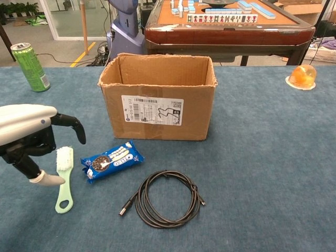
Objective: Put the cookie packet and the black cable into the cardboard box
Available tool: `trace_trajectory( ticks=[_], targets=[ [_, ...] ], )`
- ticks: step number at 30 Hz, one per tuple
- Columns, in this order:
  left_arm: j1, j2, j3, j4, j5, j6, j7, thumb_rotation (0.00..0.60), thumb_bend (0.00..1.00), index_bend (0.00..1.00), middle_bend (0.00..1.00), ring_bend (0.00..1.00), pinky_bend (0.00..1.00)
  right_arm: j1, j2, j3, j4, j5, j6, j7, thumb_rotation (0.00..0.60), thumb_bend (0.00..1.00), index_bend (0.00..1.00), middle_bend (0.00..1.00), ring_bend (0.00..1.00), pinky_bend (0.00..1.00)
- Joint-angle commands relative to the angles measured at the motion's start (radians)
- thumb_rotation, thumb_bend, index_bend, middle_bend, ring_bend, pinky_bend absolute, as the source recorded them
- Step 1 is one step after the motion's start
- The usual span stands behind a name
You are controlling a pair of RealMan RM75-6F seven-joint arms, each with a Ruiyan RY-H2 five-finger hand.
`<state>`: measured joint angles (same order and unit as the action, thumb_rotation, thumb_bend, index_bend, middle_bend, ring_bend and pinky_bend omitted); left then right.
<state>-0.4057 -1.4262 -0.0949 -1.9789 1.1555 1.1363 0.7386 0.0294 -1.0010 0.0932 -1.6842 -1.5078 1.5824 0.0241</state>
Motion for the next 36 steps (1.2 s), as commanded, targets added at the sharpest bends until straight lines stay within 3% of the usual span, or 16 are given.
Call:
trace_trajectory(
  ticks=[1,16,36],
  targets=[
    [-0.029,-0.027,-0.014,0.01,-0.048,0.002,0.03,0.6,0.08,0.31,1.0,1.0,1.0,0.001,0.001,0.0,-0.002,0.0,-0.002,0.0,0.6,0.0,0.19,0.31,0.26,0.44],
    [-0.116,-0.11,-0.019,0.064,-0.202,0.03,0.107,0.6,0.06,0.29,1.0,1.0,1.0,0.003,0.001,0.0,-0.001,0.0,-0.013,0.0,0.6,0.0,0.19,0.31,0.26,0.44],
    [-0.191,-0.199,-0.013,0.136,-0.313,0.094,0.157,0.6,0.02,0.25,1.0,1.0,1.0,-0.009,0.012,0.004,-0.008,-0.01,0.01,0.023,0.6,0.0,0.19,0.32,0.26,0.44]
  ],
)
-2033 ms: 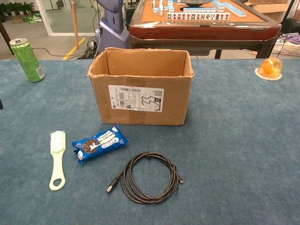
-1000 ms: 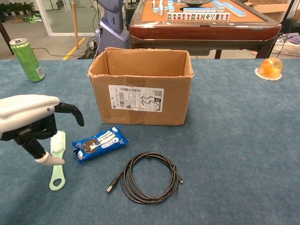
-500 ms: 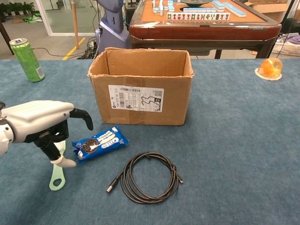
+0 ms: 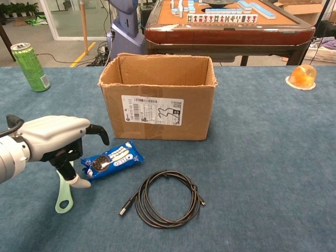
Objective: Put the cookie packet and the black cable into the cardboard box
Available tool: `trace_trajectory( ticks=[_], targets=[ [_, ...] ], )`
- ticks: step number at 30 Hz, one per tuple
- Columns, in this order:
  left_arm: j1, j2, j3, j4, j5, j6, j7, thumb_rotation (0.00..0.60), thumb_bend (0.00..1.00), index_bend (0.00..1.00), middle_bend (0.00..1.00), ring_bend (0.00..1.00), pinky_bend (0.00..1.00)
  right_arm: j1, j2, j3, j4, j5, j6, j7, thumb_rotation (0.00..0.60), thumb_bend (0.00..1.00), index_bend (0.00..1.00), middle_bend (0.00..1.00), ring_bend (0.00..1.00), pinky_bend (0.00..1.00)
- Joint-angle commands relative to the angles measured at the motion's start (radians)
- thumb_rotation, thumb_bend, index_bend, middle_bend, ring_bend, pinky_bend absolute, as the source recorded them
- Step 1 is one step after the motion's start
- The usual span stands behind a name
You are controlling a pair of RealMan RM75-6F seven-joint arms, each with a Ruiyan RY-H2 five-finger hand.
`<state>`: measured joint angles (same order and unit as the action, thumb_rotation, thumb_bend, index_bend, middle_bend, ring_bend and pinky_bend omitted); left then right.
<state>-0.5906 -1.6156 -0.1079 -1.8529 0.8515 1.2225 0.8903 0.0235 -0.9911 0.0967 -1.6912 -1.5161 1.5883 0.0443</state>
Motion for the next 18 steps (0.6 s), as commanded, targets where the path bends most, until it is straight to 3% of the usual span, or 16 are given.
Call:
trace_trajectory(
  ticks=[1,18],
  targets=[
    [-0.009,-0.013,0.0,0.013,-0.014,0.01,0.009,0.6,0.02,0.25,1.0,1.0,1.0,-0.004,0.003,0.001,-0.002,-0.003,0.007,0.005,0.6,0.0,0.19,0.32,0.26,0.44],
    [-0.056,-0.049,-0.014,0.053,-0.09,0.031,0.021,0.6,0.02,0.25,1.0,1.0,1.0,-0.011,0.004,0.006,-0.001,-0.01,0.024,0.016,0.6,0.0,0.19,0.32,0.26,0.44]
  ],
)
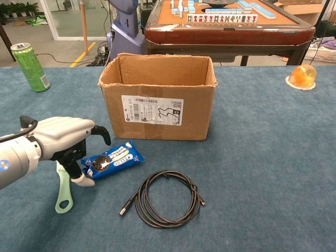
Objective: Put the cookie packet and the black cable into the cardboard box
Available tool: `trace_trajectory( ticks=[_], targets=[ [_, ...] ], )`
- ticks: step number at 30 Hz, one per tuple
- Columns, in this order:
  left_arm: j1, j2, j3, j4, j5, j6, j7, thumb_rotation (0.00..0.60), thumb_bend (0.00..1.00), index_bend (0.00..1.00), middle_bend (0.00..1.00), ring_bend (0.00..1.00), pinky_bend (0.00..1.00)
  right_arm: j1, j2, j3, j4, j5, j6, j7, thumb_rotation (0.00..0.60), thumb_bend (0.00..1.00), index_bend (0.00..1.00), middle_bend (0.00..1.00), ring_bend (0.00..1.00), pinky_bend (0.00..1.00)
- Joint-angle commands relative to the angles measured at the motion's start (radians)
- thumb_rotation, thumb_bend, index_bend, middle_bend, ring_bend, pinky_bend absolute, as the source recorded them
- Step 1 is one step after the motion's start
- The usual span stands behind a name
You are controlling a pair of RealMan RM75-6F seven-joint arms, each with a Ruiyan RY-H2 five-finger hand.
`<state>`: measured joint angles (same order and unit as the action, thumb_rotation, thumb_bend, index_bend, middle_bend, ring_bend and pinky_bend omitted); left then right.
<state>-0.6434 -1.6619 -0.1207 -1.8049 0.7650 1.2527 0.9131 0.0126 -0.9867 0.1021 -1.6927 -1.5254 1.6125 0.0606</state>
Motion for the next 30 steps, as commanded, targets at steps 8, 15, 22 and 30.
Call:
trace_trajectory(
  ticks=[8,15,22,30],
  targets=[
    [-0.014,-0.01,-0.004,0.037,-0.019,0.001,-0.02,0.6,0.02,0.25,1.0,1.0,1.0,-0.003,-0.001,0.004,0.0,0.0,0.009,0.006,0.6,0.02,0.2,0.33,0.26,0.44],
    [-0.018,-0.007,-0.001,0.06,-0.025,0.011,-0.024,0.6,0.02,0.26,1.0,1.0,1.0,-0.005,0.001,0.005,0.0,-0.002,0.012,0.012,0.6,0.02,0.2,0.33,0.26,0.44],
    [-0.015,0.008,0.004,0.068,0.009,0.034,-0.034,0.6,0.02,0.27,1.0,1.0,1.0,-0.005,0.0,0.005,-0.001,-0.005,0.012,0.012,0.6,0.02,0.2,0.33,0.26,0.44],
    [-0.016,0.048,0.01,-0.008,0.018,-0.019,-0.091,0.6,0.02,0.33,1.0,1.0,1.0,-0.007,-0.001,0.001,-0.004,-0.016,0.017,0.009,0.6,0.02,0.2,0.33,0.26,0.44]
  ],
)
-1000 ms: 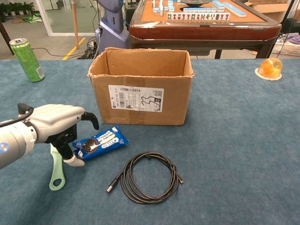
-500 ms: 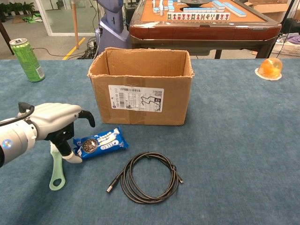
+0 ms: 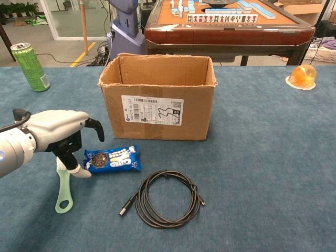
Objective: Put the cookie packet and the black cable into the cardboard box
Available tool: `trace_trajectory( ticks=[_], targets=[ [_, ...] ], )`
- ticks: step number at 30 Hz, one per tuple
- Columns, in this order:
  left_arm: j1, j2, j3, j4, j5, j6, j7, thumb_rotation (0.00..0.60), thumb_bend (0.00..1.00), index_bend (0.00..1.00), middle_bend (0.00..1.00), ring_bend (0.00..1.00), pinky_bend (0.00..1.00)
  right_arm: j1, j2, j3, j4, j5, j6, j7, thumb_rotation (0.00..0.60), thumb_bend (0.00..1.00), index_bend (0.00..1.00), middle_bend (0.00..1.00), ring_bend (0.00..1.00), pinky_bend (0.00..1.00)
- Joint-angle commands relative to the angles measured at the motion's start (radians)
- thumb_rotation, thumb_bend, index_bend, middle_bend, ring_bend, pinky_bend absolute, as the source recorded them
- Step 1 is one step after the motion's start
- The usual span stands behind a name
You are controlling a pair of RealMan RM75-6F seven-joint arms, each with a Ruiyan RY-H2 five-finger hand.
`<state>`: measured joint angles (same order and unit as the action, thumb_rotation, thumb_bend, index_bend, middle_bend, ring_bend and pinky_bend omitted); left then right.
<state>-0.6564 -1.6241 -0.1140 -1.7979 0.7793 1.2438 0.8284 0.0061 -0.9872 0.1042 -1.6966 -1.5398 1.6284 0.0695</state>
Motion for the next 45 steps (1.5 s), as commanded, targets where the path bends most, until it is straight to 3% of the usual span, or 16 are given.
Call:
trace_trajectory(
  ticks=[1,31,45],
  targets=[
    [-0.005,0.01,0.004,-0.017,0.004,-0.009,-0.005,0.6,0.02,0.34,1.0,1.0,1.0,-0.001,0.0,-0.001,0.0,-0.003,0.002,0.0,0.6,0.02,0.2,0.33,0.26,0.44],
    [-0.065,-0.065,-0.024,0.104,-0.107,-0.047,0.005,0.6,0.03,0.38,1.0,1.0,1.0,-0.002,0.007,0.002,0.001,0.001,0.0,0.018,0.6,0.02,0.22,0.34,0.26,0.44],
    [-0.069,-0.061,-0.014,0.112,-0.12,-0.053,-0.015,0.6,0.36,0.41,1.0,1.0,1.0,-0.001,0.008,0.003,0.001,0.005,-0.004,0.02,0.6,0.02,0.25,0.35,0.26,0.44]
  ],
)
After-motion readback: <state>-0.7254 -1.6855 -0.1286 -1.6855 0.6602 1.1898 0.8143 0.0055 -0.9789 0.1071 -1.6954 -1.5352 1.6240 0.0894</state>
